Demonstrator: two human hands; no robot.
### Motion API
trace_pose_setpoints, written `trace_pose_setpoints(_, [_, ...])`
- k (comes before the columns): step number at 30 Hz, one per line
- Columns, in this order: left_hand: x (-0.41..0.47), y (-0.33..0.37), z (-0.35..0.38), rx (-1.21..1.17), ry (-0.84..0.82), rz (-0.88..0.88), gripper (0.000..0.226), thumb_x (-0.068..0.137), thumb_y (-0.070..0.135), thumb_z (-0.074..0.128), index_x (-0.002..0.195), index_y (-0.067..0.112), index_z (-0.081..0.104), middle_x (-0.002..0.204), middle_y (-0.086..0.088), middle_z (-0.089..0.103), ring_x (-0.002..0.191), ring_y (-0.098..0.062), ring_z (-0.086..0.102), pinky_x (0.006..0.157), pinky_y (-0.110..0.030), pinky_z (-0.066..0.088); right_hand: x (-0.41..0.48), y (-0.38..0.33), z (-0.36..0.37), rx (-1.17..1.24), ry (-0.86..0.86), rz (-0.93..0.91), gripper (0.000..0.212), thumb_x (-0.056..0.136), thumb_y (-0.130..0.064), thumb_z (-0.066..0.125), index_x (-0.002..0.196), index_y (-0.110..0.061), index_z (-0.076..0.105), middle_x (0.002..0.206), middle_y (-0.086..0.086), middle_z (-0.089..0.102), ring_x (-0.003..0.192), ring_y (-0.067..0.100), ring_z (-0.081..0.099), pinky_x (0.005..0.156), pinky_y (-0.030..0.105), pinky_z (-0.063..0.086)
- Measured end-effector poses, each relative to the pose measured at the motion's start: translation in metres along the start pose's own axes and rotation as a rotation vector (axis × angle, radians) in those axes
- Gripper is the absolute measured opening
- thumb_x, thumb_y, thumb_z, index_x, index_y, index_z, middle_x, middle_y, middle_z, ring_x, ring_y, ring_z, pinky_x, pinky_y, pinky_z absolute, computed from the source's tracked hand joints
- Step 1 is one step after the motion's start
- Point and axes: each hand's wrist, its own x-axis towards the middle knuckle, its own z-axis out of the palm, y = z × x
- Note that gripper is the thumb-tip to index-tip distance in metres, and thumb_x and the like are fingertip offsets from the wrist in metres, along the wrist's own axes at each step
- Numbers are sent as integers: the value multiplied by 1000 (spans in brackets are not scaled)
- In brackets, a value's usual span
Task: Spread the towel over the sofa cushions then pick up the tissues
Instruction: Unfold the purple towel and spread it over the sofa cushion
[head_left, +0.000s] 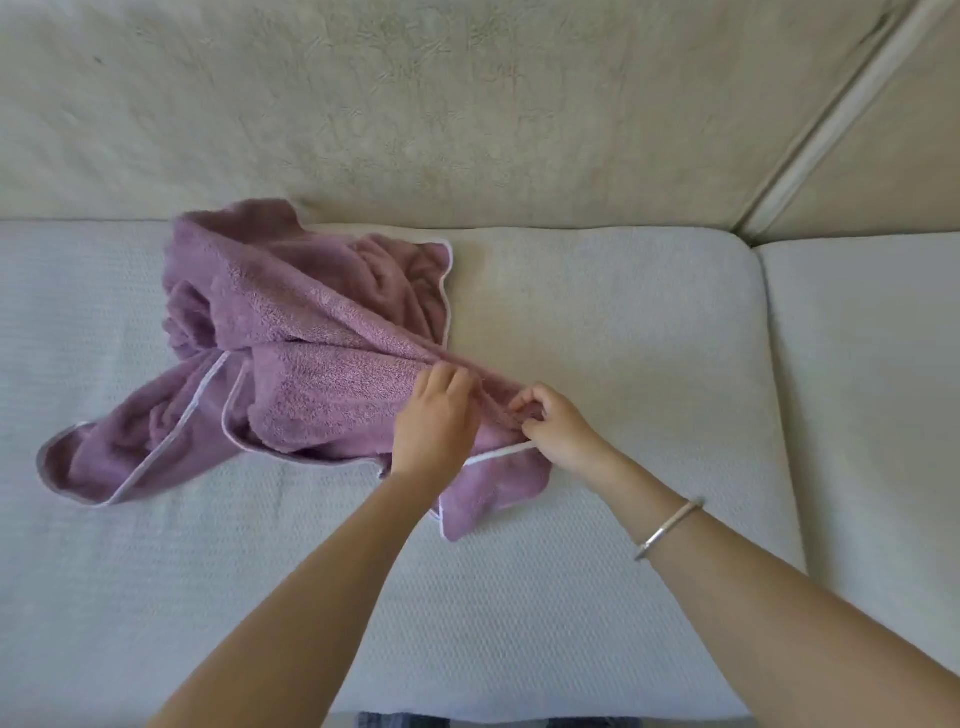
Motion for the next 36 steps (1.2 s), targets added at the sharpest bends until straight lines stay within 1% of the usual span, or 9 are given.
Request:
trace_pose_setpoints(4, [17,35,31,67,-195,57,31,93,8,42,122,16,50,121,-8,55,104,-31,55,72,-40,47,-9,37,-44,-33,-57,4,42,79,20,37,110,-2,54,110,11,55,112,27,52,84,22,36])
trace_pose_setpoints(11, [33,76,67,350,-636,101,40,92,15,42,128,29,40,113,-14,63,102,-34,59,75,-38,45,-27,82,-78,-37,-47,90,45,82,13,42,124,-6,42,127,17,51,118,28,50,87,27,38])
trace_pose_setpoints(17, [43,92,75,496,-549,347,30,85,4,50,114,12,53,127,-8,42,115,-27,45,83,-37,47,-29,99,-84,-34,-48,149,46,83,8,47,127,-6,44,126,16,56,112,29,54,70,25,43])
trace_pose_setpoints(21, [56,91,81,280,-793,259,62,84,-2,47,138,19,26,137,-8,40,114,-31,52,83,-41,48,-31,103,-89,11,-91,156,44,81,11,50,123,-1,50,121,19,62,112,30,58,91,37,45])
trace_pose_setpoints(23, [63,93,85,248,-927,116,56,90,4,38,141,23,25,140,-11,41,107,-34,57,81,-37,50,-34,107,-94,17,-131,161,40,82,13,48,120,0,53,118,18,64,102,25,60,77,27,46])
trace_pose_setpoints(26, [68,92,87,229,-1037,-35,44,96,10,29,137,25,36,142,-13,37,82,-33,65,56,-27,52,-39,118,-101,16,-98,172,41,81,18,39,111,0,59,112,18,68,86,15,56,57,9,38])
trace_pose_setpoints(28, [72,97,86,350,-1114,50,37,97,13,36,132,21,44,137,-11,44,90,-30,63,66,-29,54,-41,126,-103,20,-1,177,42,81,19,36,108,-1,61,110,17,68,84,13,54,55,10,36])
trace_pose_setpoints(31, [74,108,87,589,-1029,307,25,94,13,43,114,12,58,119,-11,59,104,-30,56,85,-38,47,-41,133,-102,-47,177,147,37,81,19,36,100,0,63,102,14,68,83,12,53,53,19,31])
trace_pose_setpoints(36, [79,139,82,398,-679,335,20,93,19,47,109,12,58,115,-12,52,102,-34,56,77,-39,46,-37,138,-127,-140,433,153,27,83,13,39,93,0,61,94,14,64,79,17,50,61,23,30])
